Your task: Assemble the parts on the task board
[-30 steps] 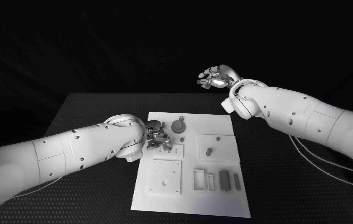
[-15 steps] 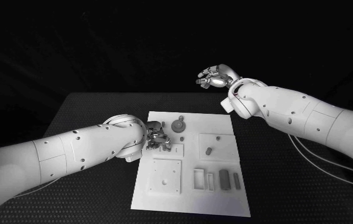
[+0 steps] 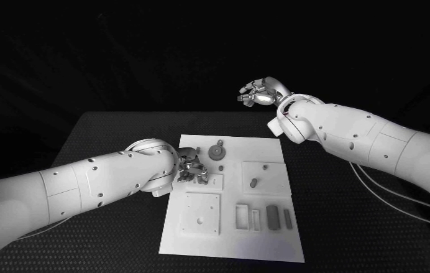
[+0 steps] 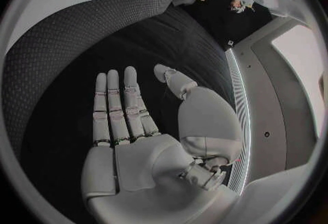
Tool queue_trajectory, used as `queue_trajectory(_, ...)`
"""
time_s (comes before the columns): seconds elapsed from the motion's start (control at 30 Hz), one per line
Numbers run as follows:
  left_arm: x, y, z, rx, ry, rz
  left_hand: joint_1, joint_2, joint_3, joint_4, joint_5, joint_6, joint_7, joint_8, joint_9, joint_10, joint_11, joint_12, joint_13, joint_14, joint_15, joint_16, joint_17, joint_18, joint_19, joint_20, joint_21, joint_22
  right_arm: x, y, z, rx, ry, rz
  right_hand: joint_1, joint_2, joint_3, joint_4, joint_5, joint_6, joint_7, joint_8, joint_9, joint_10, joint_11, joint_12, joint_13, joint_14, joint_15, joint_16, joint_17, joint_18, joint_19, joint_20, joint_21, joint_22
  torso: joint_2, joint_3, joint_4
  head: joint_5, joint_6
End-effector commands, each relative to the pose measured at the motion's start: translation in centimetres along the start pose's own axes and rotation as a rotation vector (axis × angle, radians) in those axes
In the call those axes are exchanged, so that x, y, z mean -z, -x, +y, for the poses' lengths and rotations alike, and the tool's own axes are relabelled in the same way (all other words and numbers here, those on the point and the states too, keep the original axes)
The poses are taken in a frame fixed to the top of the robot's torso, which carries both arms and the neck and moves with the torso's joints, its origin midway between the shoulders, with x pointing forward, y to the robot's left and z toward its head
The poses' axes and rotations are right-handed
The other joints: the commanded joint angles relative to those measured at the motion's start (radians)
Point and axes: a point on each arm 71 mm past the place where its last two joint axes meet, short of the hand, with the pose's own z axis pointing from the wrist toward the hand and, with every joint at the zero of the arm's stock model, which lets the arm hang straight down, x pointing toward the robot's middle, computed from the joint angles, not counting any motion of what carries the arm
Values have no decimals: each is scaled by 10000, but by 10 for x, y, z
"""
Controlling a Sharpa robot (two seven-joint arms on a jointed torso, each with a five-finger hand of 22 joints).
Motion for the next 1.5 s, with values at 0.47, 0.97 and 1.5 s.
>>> queue_trajectory(0.47, -1, -4, 1, -51, -78, 92, 41, 123, 63, -2, 24, 1083, -799, -16, 20, -122, -162, 63, -31, 386, -568, 48, -49, 148, -43, -1038, -7, 149, 0, -2, 2, -35, 141, 137, 22, 59, -89, 7, 53, 202, 151, -26, -30, -1850, 706, -45, -44, 46, 4, -70, 22, 38, -20, 51, -56, 18, -1, 8, -9, 12, 6)
queue_trajectory(0.97, 2, -1, 5, 198, -163, -311, 142, 54, 111, -29, 81, 1135, -816, -32, 52, -124, -177, 69, -80, 385, -569, 103, -120, 150, -46, -1035, -13, 146, 0, -1, 1, -24, 100, 119, 8, 61, -116, 18, 74, 206, 152, -24, -47, -1846, 709, -45, -90, 47, 5, -93, 31, 38, -28, 56, -73, 28, 3, 6, 6, -15, -17)
queue_trajectory(1.5, 1, -2, 4, 333, -240, -326, 165, 49, 110, -26, 151, 1174, -827, -40, 67, -125, -189, 73, -106, 395, -570, 134, -163, 149, -31, -1033, -8, 144, 0, -2, 1, -27, 88, 151, -15, 58, -149, 33, 95, 208, 152, -23, -66, -1851, 714, -48, -142, 38, 9, -123, 39, 38, -41, 61, -95, 38, 3, 8, 1, 4, 3)
